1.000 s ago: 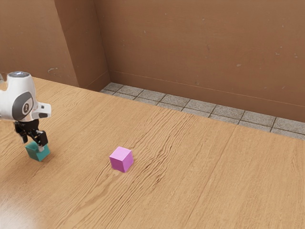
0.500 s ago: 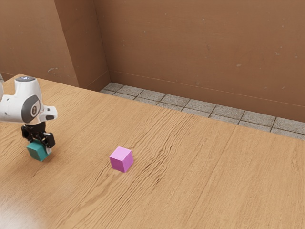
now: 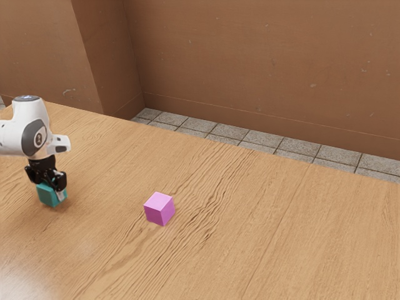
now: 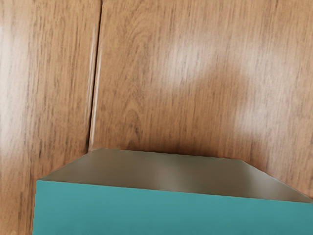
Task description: Pick up the blue block with one arm, and put the blue block on the pink block with one arm
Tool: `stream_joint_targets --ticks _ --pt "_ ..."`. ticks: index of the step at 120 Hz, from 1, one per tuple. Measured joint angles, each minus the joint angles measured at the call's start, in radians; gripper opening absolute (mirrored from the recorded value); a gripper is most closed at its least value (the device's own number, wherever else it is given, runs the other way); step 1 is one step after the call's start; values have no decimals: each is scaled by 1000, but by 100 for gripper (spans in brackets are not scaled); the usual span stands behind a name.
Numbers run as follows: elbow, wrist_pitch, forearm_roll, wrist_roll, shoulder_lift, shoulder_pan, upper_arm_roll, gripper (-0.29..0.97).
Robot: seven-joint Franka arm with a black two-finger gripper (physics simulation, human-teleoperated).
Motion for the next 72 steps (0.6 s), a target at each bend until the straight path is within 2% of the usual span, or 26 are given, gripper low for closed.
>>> stream_joint_targets --ticks 26,72 --pt "-6 -85 15 -37 -131 38 -154 28" --pt "32 -144 -2 -208 -129 33 -399 27"
